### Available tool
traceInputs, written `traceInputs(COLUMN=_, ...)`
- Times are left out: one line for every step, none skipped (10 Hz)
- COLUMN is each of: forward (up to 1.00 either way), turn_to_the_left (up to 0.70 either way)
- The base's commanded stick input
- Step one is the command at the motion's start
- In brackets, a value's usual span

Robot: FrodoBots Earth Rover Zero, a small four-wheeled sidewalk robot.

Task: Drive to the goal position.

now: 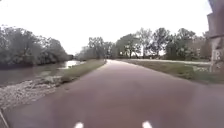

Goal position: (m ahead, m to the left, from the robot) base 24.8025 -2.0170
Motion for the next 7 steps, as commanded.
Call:
traceInputs(forward=1.0, turn_to_the_left=0.0)
traceInputs(forward=1.0, turn_to_the_left=-0.24)
traceInputs(forward=1.0, turn_to_the_left=-0.27)
traceInputs(forward=1.0, turn_to_the_left=-0.27)
traceInputs(forward=1.0, turn_to_the_left=-0.27)
traceInputs(forward=1.0, turn_to_the_left=-0.13)
traceInputs(forward=1.0, turn_to_the_left=0.0)
